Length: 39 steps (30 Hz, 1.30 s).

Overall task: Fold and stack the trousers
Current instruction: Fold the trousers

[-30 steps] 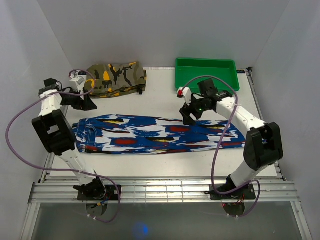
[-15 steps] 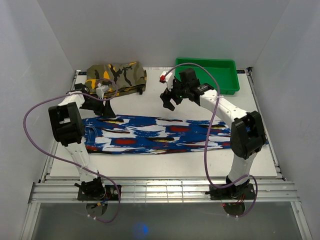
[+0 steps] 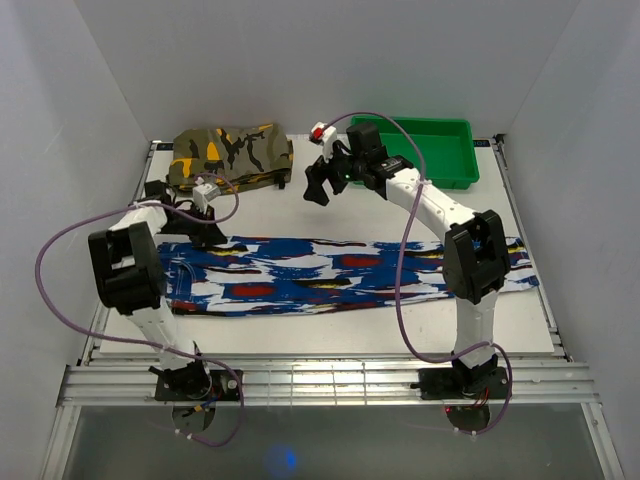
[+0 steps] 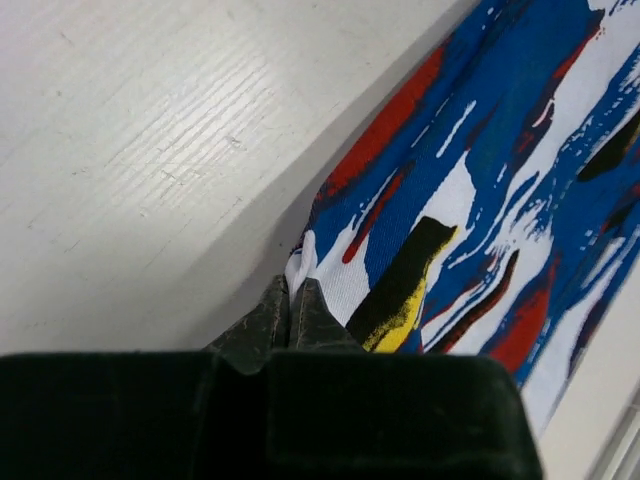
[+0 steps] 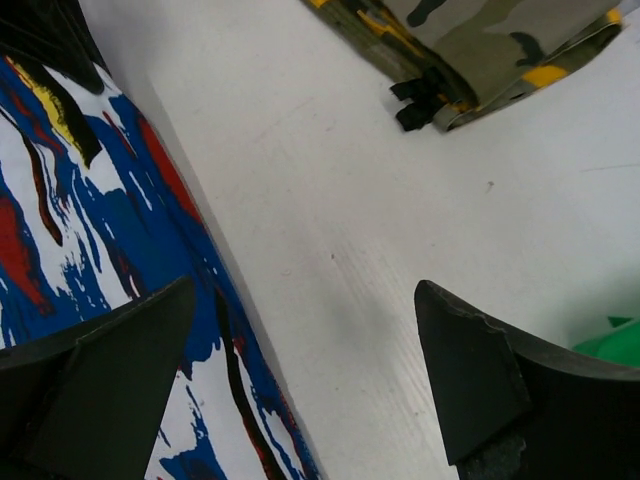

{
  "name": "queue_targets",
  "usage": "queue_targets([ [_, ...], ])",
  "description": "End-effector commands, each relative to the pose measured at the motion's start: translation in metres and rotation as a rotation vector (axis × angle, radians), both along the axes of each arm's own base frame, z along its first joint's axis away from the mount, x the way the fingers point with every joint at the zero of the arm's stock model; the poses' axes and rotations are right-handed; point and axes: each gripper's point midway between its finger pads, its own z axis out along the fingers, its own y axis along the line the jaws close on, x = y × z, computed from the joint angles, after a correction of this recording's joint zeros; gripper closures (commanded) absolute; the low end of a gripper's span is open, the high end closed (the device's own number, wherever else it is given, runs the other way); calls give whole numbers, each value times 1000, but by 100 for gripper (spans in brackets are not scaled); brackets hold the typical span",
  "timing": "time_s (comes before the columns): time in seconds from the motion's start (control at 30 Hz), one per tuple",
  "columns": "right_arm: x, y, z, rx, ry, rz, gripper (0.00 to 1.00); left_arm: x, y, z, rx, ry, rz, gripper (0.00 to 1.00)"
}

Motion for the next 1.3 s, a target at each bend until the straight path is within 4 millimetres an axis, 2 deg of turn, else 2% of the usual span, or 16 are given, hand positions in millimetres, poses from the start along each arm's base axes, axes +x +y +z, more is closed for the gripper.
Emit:
queue_targets([
  [0.0, -24, 20, 4, 91, 83, 73, 5, -12, -9, 52, 34, -313, -75, 100],
  [0.03, -31, 26, 6, 99, 78, 97, 7, -9, -8, 71, 84, -450, -94, 100],
  [0.13, -50, 33, -4, 101, 87, 148, 7, -33, -9, 58, 150, -548, -122, 100],
  [0.17, -54, 35, -8, 91, 64, 173, 7, -28, -7, 77, 203, -682, -126, 100],
  [0.2, -59, 38, -10, 84, 52, 193, 7, -32, -7, 78, 228, -733, -132, 100],
  [0.23, -69, 42, -18, 68, 51, 221, 8, -46, -10, 62, 237, -737, -137, 100],
  [0.3, -79, 47, -26, 41, 9, 275, 8, -50, -12, 80, 302, -914, -183, 100],
  [0.33, -89, 54, -30, 31, -4, 309, 8, -63, -16, 66, 304, -922, -206, 100],
  [0.4, -98, 59, -42, 2, -43, 358, 7, -68, -20, 76, 346, -1049, -255, 100],
  [0.47, -109, 69, -52, -12, -63, 398, 7, -77, -24, 67, 362, -1096, -283, 100],
  [0.73, -113, 95, -86, -62, -128, 457, 2, -105, -38, 64, 459, -1366, -404, 100],
  [0.93, -120, 114, -90, -35, -150, 516, 10, -119, -47, 64, 506, -1513, -471, 100],
  [1.07, -122, 124, -101, -53, -185, 522, 0, -127, -53, 65, 539, -1608, -513, 100],
  [1.1, -122, 125, -104, -58, -189, 522, 3, -129, -54, 68, 546, -1635, -519, 100],
  [1.2, -125, 126, -113, -65, -168, 526, 30, -129, -55, 74, 565, -1677, -536, 100],
  [1.27, -129, 123, -116, -68, -158, 528, 64, -127, -53, 73, 564, -1662, -520, 93],
])
